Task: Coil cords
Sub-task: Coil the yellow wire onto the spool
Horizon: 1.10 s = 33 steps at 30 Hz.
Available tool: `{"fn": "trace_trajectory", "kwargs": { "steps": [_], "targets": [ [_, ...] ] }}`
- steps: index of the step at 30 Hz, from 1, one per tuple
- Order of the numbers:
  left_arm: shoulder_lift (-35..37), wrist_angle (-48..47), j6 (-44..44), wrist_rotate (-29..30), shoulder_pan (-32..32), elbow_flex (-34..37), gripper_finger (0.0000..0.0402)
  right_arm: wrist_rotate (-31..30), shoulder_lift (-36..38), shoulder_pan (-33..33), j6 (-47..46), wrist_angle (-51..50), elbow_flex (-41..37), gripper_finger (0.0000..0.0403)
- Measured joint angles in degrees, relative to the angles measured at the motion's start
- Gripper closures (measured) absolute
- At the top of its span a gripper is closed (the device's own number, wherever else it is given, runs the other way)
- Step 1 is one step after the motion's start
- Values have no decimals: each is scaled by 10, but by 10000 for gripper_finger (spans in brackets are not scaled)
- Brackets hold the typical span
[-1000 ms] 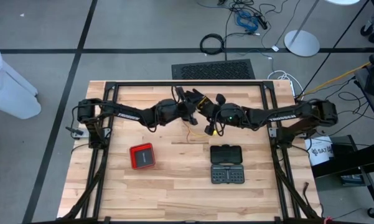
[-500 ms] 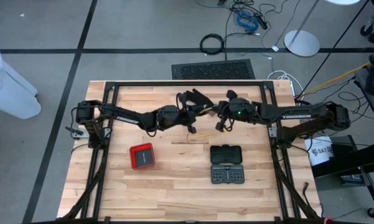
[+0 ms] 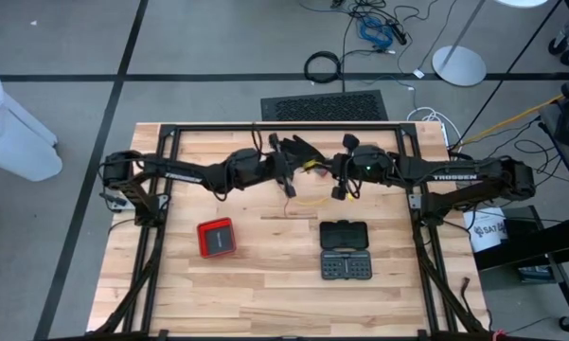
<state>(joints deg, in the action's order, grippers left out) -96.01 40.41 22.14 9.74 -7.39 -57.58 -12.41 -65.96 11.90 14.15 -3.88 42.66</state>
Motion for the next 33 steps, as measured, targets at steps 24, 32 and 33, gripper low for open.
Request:
{"fn": "trace_trajectory", "kwargs": {
  "steps": [24,32,33],
  "targets": [
    [15,-8,-54,-96,-61,-3,401,5,75,-27,-52,-166,-3,362],
    [15,-10,-56,-112,-61,-3,401,8,101,-47,-60,-192,-2,360],
    [15,-10,-56,-112,-61,-3,401,8,101,-50,-60,-193,-2,357]
  ]
}}
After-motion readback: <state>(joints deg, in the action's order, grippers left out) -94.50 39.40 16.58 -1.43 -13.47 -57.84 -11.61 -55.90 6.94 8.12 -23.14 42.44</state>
